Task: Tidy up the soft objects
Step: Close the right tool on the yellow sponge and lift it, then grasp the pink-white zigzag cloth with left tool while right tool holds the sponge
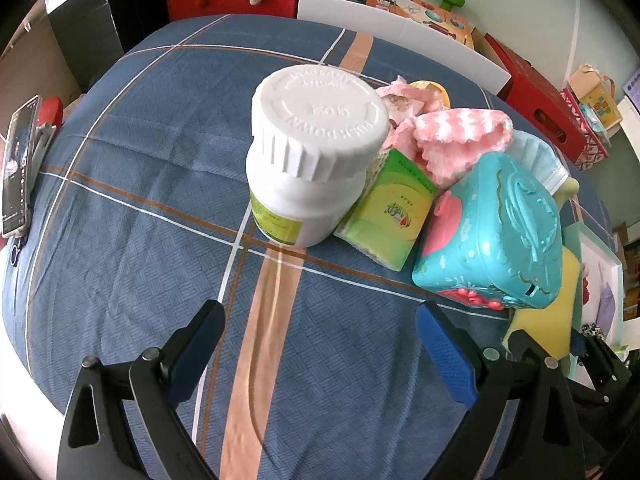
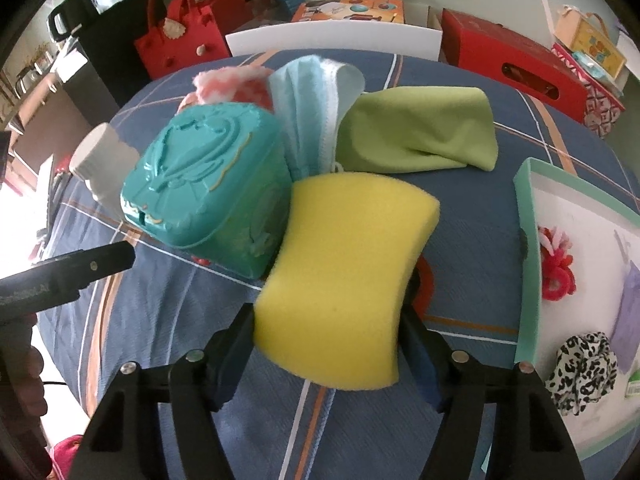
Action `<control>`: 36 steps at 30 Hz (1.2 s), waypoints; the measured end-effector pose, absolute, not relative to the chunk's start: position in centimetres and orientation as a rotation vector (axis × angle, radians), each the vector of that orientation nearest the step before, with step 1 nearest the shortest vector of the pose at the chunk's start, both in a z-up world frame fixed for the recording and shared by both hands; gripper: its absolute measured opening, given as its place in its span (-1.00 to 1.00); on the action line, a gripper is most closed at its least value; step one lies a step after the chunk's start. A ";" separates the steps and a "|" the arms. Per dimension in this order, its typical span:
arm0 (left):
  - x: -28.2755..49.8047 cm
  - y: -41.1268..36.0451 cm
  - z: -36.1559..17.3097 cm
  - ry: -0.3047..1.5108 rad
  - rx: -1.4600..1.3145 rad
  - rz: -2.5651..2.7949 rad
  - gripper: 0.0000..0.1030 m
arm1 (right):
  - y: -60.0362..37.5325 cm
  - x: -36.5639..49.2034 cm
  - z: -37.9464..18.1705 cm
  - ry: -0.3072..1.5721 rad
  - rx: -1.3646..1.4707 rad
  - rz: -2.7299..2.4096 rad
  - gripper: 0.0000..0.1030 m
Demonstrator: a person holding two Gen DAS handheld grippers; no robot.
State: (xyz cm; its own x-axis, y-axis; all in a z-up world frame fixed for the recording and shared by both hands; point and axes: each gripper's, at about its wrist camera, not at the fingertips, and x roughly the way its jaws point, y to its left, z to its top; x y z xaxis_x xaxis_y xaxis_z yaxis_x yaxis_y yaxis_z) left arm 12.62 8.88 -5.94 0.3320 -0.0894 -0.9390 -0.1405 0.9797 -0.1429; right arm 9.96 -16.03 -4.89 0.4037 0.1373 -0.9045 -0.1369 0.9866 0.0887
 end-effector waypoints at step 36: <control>21.0 2.2 1.4 1.140 -0.179 -0.119 0.55 | -24.5 14.4 4.1 1.003 0.095 -0.039 0.38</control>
